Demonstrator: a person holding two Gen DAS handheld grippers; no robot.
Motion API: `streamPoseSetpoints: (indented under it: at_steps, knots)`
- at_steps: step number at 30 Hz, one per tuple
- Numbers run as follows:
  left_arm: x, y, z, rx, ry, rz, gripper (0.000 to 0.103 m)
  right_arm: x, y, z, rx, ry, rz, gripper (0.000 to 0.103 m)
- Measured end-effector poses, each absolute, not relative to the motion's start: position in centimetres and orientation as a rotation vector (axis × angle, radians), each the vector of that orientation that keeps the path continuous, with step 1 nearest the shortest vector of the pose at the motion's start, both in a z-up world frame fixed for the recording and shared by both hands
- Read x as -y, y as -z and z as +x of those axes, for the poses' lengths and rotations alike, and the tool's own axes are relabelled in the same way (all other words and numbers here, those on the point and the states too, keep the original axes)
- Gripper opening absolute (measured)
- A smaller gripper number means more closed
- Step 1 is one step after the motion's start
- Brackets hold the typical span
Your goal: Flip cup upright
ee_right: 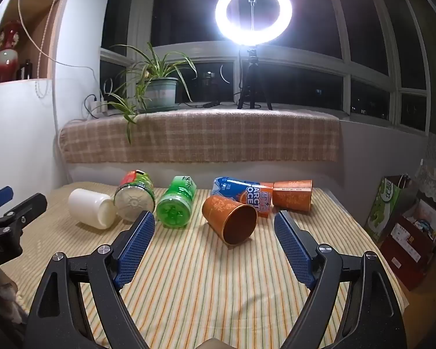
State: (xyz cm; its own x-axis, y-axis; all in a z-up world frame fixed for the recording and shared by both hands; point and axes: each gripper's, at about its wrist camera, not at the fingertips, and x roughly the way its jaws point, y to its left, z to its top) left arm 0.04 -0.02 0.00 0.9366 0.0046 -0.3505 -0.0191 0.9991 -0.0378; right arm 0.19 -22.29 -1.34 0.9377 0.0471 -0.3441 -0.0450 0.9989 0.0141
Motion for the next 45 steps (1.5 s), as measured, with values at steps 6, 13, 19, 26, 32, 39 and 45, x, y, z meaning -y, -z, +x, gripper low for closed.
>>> streamPoseSetpoints:
  at_steps: [6, 13, 19, 26, 32, 39, 45]
  knots:
    - [0.02, 0.02, 0.18, -0.353, -0.012, -0.041, 0.103, 22.30, 1.32, 0.31, -0.354, -0.048, 0.011, 0.084]
    - [0.11, 0.03, 0.09, -0.346, -0.016, -0.037, 0.103, 22.46, 1.18, 0.02, -0.352, -0.046, 0.010, 0.084]
    - [-0.08, -0.13, 0.20, -0.345, -0.015, -0.039, 0.103, 22.13, 1.27, 0.48, -0.353, -0.047, 0.009, 0.084]
    - [-0.21, 0.01, -0.20, -0.345, -0.015, -0.041, 0.103, 22.17, 1.29, 0.63, -0.357, -0.045, 0.012, 0.084]
    - [-0.18, 0.00, -0.20, -0.345, -0.015, -0.039, 0.103, 22.25, 1.32, 0.59, -0.359, -0.046, 0.013, 0.084]
    - [-0.17, 0.01, -0.22, -0.345, -0.015, -0.040, 0.103, 22.30, 1.41, 0.56, -0.362, -0.045, 0.015, 0.084]
    - [-0.17, 0.00, -0.22, -0.345, -0.015, -0.039, 0.103, 22.29, 1.50, 0.56, -0.366, -0.047, 0.016, 0.084]
